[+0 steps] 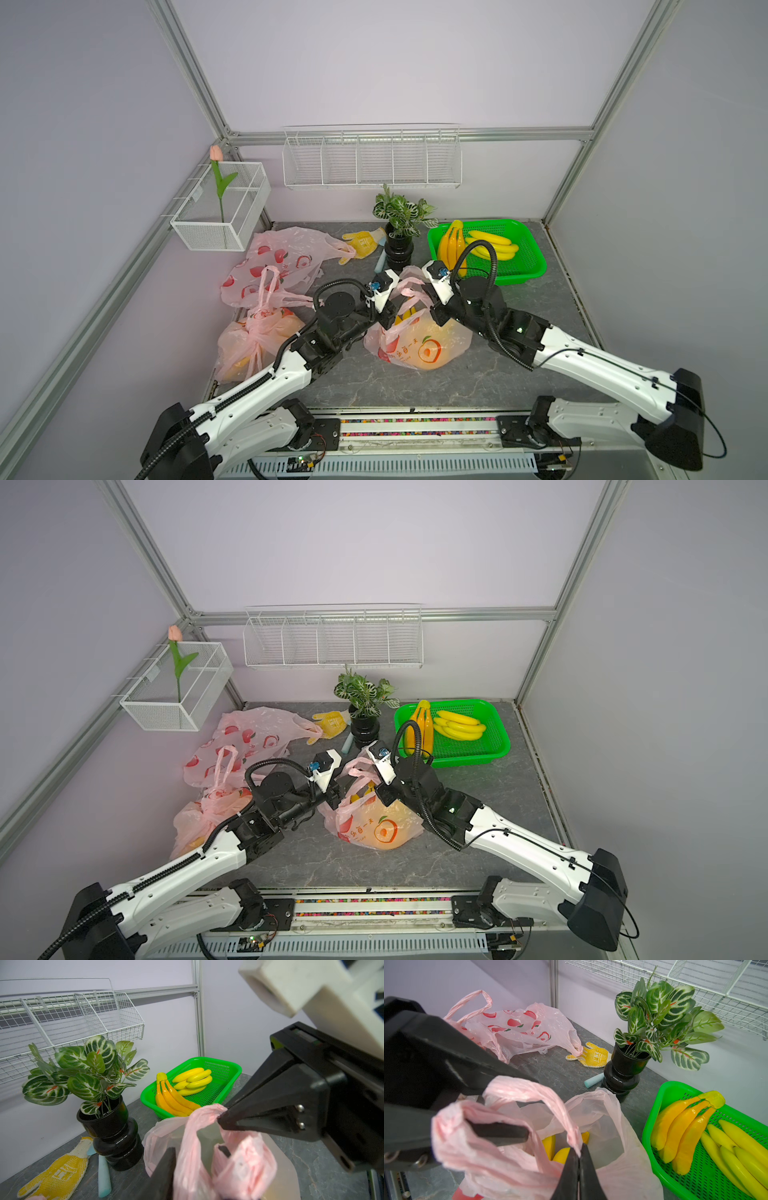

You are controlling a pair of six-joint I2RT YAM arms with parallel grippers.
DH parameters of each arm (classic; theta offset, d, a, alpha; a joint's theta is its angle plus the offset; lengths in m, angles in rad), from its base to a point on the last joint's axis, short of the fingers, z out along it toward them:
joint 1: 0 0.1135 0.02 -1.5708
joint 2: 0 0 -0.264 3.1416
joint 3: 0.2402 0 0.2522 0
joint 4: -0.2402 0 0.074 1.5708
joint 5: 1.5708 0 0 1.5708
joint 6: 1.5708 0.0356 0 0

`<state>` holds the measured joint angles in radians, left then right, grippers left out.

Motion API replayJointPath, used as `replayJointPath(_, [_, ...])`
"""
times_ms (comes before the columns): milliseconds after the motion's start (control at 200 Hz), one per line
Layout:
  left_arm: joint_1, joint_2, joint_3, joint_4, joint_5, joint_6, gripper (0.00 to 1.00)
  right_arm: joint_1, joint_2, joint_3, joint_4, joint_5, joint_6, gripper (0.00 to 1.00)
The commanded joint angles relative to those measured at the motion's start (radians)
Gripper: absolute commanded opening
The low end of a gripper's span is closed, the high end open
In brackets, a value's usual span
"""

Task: Place the banana into a plastic bag & tie a knot
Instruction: Cross the plastic bag at the center of the board.

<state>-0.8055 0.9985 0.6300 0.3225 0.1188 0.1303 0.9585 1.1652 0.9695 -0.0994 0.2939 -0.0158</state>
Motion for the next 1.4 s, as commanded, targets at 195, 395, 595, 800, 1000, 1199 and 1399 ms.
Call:
replayJointPath(195, [-0.004, -0.009, -0.013, 0.043, -0.043, -0.042, 0.31, 0.009, -0.003, 0.012, -0.033, 0.057, -0.015, 0.06])
replayJointPath(395, [-0.004, 0.016, 0.012, 0.007, 0.02, 0.029, 0.45, 0.013, 0.018, 0.033, -0.045, 0.044, -0.015, 0.07])
replayJointPath(595, [-0.004, 0.002, 0.023, 0.027, 0.002, 0.021, 0.57, 0.025, 0.047, 0.051, -0.057, 0.053, -0.022, 0.07])
replayJointPath(800, [-0.004, -0.016, 0.03, 0.022, 0.001, 0.025, 0.6, 0.027, 0.06, 0.058, -0.078, 0.071, -0.023, 0.06])
replayJointPath(1000, [-0.003, -0.015, 0.02, 0.05, 0.005, 0.003, 0.56, 0.028, 0.05, 0.051, -0.074, 0.076, -0.021, 0.07])
replayJointPath(1199, [-0.004, -0.014, 0.008, 0.087, -0.044, -0.043, 0.31, 0.03, 0.037, 0.038, -0.06, 0.076, -0.024, 0.07])
replayJointPath(1399, [-0.004, 0.016, 0.036, 0.051, -0.042, -0.08, 0.03, 0.034, 0.012, 0.023, -0.037, 0.084, -0.039, 0.07])
